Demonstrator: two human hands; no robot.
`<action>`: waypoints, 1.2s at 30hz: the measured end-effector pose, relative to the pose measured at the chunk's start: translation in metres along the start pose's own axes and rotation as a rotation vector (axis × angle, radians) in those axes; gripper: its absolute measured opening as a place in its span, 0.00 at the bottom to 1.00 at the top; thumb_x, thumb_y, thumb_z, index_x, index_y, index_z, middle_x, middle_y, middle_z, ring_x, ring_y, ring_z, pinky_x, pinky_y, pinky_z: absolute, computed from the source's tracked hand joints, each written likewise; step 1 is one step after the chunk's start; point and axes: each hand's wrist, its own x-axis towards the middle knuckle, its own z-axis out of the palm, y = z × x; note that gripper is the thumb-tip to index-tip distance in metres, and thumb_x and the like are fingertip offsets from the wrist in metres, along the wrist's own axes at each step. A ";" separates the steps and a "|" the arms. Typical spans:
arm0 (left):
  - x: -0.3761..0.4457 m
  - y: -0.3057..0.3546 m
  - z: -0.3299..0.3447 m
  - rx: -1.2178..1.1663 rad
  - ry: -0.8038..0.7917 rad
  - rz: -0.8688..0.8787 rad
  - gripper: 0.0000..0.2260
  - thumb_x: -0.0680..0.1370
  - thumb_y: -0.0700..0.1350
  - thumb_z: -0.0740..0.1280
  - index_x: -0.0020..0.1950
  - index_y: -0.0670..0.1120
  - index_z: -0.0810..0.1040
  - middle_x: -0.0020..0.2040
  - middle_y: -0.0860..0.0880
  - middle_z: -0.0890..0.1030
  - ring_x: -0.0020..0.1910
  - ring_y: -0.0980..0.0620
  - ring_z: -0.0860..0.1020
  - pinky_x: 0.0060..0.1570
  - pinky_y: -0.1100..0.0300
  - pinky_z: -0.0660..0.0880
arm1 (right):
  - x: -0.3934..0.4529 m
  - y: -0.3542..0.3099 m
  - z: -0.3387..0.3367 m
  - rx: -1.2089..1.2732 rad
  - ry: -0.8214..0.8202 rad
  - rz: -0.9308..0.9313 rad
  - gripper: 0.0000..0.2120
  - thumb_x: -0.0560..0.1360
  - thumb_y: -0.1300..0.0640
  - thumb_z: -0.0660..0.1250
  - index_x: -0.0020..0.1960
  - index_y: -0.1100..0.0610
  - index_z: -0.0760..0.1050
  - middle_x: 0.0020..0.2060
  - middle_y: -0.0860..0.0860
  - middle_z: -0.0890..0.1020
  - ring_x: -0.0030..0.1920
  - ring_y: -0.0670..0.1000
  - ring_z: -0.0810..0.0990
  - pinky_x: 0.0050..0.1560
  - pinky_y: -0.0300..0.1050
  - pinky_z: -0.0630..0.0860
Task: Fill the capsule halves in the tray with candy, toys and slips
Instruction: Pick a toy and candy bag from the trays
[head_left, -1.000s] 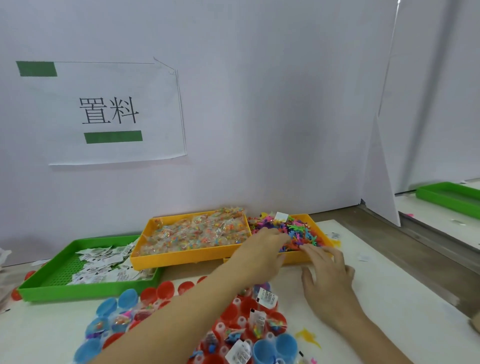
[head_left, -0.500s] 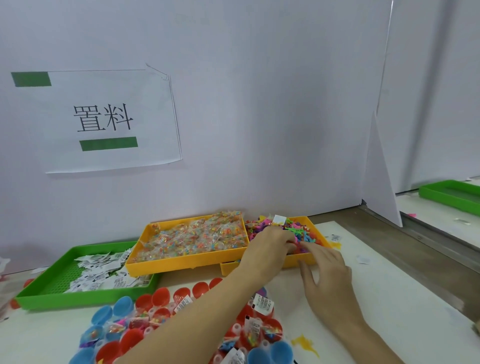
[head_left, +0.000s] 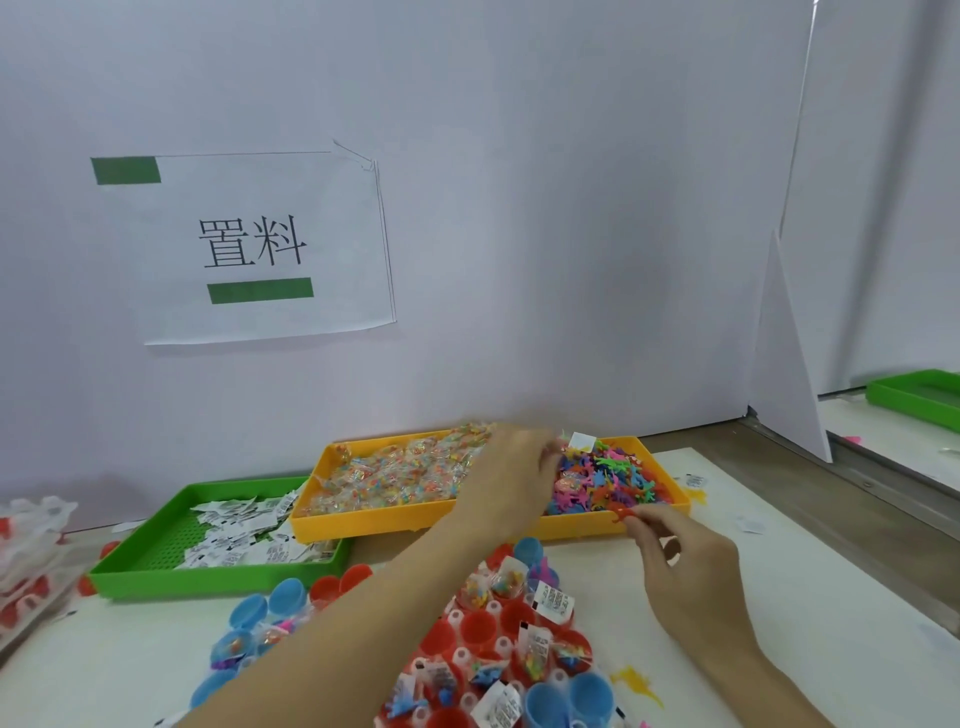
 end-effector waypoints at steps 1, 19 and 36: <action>0.002 -0.009 -0.003 0.036 0.085 -0.078 0.07 0.80 0.40 0.63 0.54 0.43 0.80 0.50 0.45 0.79 0.51 0.48 0.74 0.51 0.55 0.74 | 0.000 0.001 0.000 -0.003 0.002 0.009 0.06 0.75 0.63 0.73 0.51 0.59 0.84 0.38 0.41 0.80 0.38 0.41 0.78 0.37 0.27 0.69; 0.006 -0.043 -0.021 0.006 0.191 -0.289 0.02 0.77 0.38 0.69 0.48 0.44 0.80 0.46 0.47 0.80 0.45 0.50 0.77 0.41 0.60 0.73 | 0.003 0.003 0.004 -0.006 -0.006 0.080 0.07 0.76 0.61 0.71 0.53 0.59 0.83 0.37 0.40 0.78 0.37 0.43 0.78 0.30 0.27 0.72; -0.046 -0.002 -0.082 -0.830 0.131 -0.564 0.04 0.75 0.35 0.71 0.45 0.43 0.83 0.35 0.47 0.84 0.37 0.50 0.83 0.40 0.61 0.80 | 0.001 -0.004 -0.001 -0.020 0.008 0.088 0.08 0.76 0.62 0.71 0.54 0.61 0.83 0.38 0.47 0.81 0.38 0.45 0.79 0.35 0.32 0.70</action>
